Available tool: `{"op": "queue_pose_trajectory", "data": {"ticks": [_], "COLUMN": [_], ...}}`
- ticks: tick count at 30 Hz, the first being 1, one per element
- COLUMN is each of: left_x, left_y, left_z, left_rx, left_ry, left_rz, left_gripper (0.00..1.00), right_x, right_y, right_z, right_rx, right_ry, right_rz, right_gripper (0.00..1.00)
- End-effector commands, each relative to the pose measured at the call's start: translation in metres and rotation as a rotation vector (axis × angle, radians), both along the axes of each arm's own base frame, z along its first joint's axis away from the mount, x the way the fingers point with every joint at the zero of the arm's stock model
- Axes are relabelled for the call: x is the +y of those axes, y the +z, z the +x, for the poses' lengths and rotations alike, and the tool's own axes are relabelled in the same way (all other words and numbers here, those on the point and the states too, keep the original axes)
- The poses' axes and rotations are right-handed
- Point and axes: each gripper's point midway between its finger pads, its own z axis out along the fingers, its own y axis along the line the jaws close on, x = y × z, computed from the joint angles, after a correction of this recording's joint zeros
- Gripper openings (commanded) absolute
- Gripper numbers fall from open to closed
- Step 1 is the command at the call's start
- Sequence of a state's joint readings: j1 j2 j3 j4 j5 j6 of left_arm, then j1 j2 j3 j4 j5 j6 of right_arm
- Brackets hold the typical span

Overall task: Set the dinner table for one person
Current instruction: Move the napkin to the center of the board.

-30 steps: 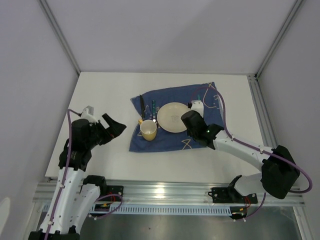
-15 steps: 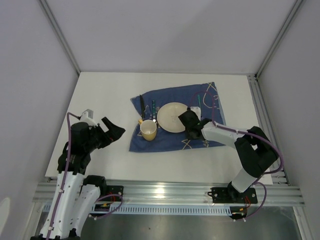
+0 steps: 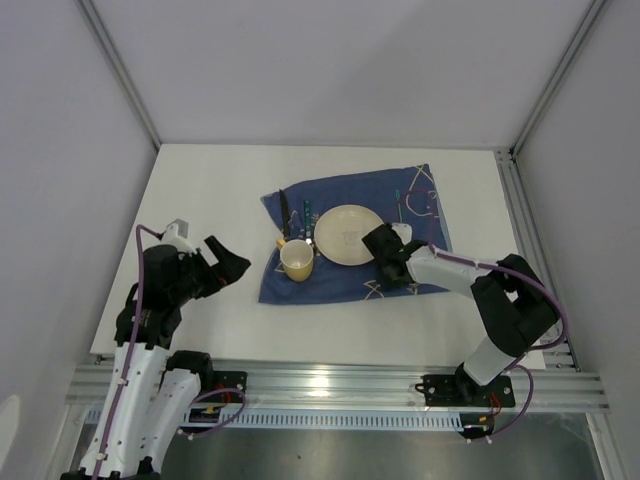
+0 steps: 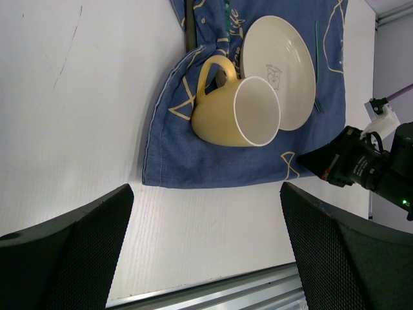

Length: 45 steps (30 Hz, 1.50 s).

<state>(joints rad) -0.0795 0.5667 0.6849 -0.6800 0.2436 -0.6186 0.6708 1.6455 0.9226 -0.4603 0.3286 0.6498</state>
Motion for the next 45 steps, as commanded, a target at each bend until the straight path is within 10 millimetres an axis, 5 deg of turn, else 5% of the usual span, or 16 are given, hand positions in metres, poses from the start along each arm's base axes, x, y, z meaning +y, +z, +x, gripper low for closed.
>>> {"op": "queue_pose_trajectory", "data": {"ticks": [1,14,17,20,21,24,25,29,35,45], "left_x": [-0.005,-0.010,-0.011,-0.011,-0.011,-0.011,-0.011,-0.013,-0.014,-0.014], "left_y": [0.013,0.010,0.009,0.010,0.008,0.010,0.010,0.011,0.013,0.015], "left_z": [0.002,0.005,0.006,0.006,0.006,0.005,0.005,0.005,0.004,0.002], "left_rx": [-0.034,-0.022,-0.025,-0.034,-0.033,-0.038,-0.038,-0.046,-0.053,-0.066], "left_ry": [-0.043,-0.083,-0.093,-0.095,-0.097,-0.100,-0.101,-0.109,-0.116,-0.122], "left_rz": [0.010,0.008,0.012,0.013,0.015,0.013,0.012,0.007,0.007,0.011], "left_gripper": [0.99,0.99,0.99,0.99,0.99,0.99,0.99,0.99,0.99,0.99], "right_x": [-0.037,-0.088,-0.082,-0.074,-0.076,-0.089,-0.091,-0.101,-0.087,-0.073], "right_y": [-0.003,-0.011,0.006,0.052,0.077,0.109,0.111,0.083,0.042,0.026], "right_z": [-0.027,-0.089,-0.083,-0.062,-0.055,-0.046,-0.044,-0.048,-0.048,-0.031], "right_rx": [0.091,0.206,0.151,-0.035,-0.128,-0.240,-0.241,-0.120,0.015,0.021], "right_ry": [-0.110,-0.233,-0.211,-0.186,-0.182,-0.198,-0.194,-0.208,-0.245,-0.252], "right_rz": [-0.050,-0.043,0.012,0.120,0.155,0.121,0.101,-0.027,-0.030,-0.010], "right_gripper": [0.00,0.00,0.00,0.00,0.19,0.73,0.82,0.89,0.88,0.75]}}
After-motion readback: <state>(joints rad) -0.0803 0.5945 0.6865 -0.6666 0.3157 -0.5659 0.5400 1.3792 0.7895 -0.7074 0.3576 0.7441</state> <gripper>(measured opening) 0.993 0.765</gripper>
